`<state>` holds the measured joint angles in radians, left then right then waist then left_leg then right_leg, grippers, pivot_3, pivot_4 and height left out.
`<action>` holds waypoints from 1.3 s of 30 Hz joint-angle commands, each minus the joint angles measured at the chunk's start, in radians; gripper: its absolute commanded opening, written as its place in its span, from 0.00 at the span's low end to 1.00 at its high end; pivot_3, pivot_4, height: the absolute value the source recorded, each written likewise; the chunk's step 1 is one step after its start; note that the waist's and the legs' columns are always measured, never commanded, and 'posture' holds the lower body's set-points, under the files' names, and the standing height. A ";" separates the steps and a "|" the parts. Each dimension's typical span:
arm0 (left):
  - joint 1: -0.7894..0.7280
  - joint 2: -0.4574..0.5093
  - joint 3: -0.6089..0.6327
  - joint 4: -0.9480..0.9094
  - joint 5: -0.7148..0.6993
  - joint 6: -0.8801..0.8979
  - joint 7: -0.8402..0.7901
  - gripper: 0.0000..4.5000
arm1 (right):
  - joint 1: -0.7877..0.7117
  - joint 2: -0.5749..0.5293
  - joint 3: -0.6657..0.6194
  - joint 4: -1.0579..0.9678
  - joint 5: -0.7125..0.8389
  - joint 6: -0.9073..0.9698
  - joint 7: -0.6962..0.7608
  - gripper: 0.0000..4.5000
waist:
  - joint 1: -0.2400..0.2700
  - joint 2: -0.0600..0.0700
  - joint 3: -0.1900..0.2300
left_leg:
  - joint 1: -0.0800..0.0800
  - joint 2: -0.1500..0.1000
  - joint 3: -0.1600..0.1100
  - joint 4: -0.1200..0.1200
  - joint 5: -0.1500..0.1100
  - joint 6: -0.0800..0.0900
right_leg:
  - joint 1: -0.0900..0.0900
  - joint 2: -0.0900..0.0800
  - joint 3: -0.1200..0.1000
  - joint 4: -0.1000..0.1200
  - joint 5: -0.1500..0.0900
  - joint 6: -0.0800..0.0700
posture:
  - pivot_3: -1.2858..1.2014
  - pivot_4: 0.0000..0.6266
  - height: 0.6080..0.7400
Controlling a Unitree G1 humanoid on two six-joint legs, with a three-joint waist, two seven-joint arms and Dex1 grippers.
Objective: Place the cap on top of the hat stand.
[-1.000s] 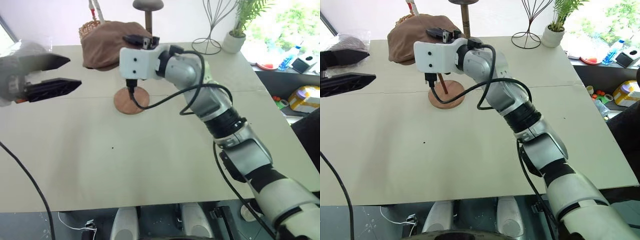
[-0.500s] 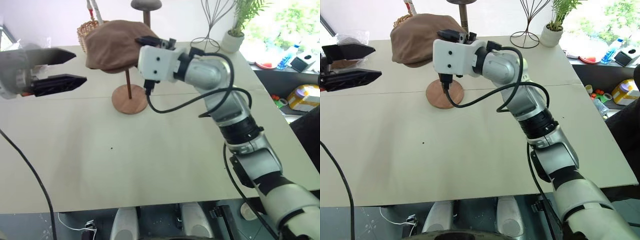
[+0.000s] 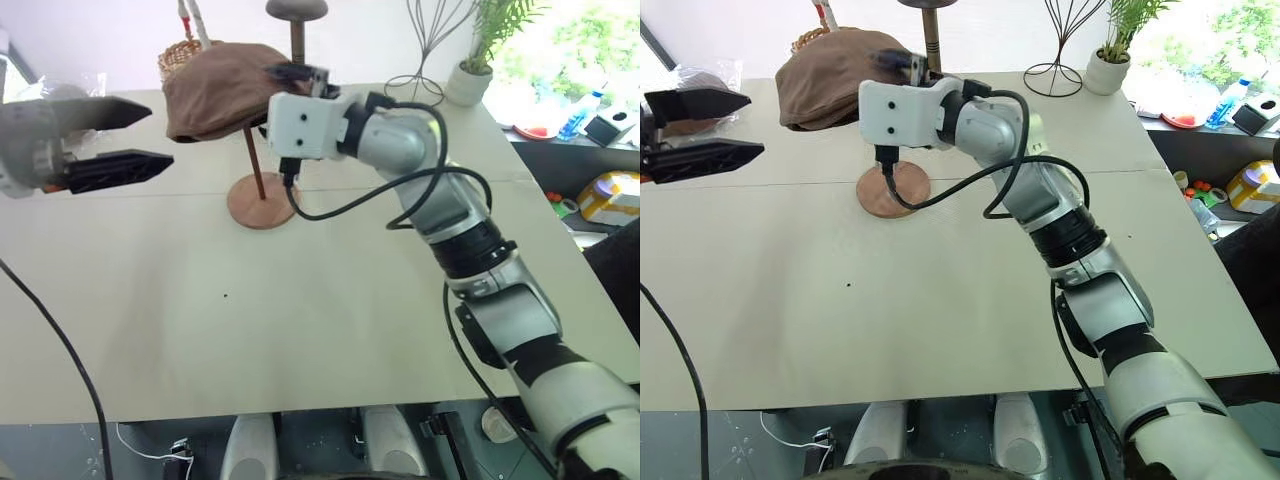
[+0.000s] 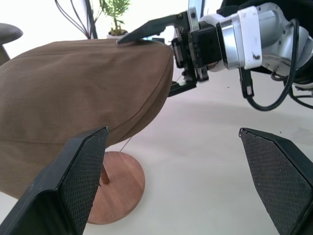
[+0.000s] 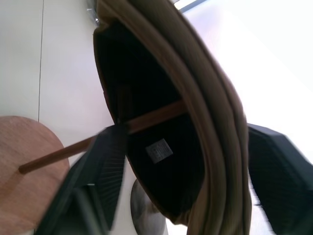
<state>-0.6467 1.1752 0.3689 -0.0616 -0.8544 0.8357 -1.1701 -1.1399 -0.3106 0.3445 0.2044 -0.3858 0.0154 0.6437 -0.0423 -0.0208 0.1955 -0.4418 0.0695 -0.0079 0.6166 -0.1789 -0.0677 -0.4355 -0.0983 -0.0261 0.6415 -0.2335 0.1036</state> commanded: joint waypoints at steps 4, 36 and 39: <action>-0.069 -0.007 -0.011 -0.005 0.043 -0.059 0.038 1.00 | 0.064 -0.108 -0.118 -0.239 0.139 0.051 0.115 0.99 | 0.007 0.000 0.000 | 0.000 0.000 0.000 0.000 0.000 0.000 | 0.000 0.000 0.000 0.000 0.000 0.000 | 0.52 0.24 0.91; -0.128 -0.335 -0.385 -0.272 0.762 -0.526 0.437 1.00 | -0.036 -0.637 -0.555 -0.343 1.186 1.346 0.368 0.99 | 0.031 0.002 0.001 | -0.002 -0.001 0.002 0.005 0.000 0.001 | 0.000 0.001 0.006 -0.003 0.000 -0.001 | 0.52 0.24 0.91; -0.138 -0.369 -0.419 -0.290 0.827 -0.532 0.481 1.00 | -0.027 -0.640 -0.540 -0.344 1.185 1.320 0.369 0.99 | 0.030 0.002 0.001 | -0.001 -0.001 0.002 0.005 0.000 0.001 | 0.000 0.001 0.006 -0.003 0.000 -0.001 | 0.52 0.24 0.91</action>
<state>-0.7528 0.8085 -0.0429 -0.3136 -0.0674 0.3182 -0.7177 -1.1569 -0.9323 -0.1869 -0.1210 0.7898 1.3641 1.0144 -0.0124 -0.0188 0.1967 -0.4432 0.0689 -0.0054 0.6217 -0.1792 -0.0670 -0.4355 -0.0975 -0.0197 0.6388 -0.2340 0.1024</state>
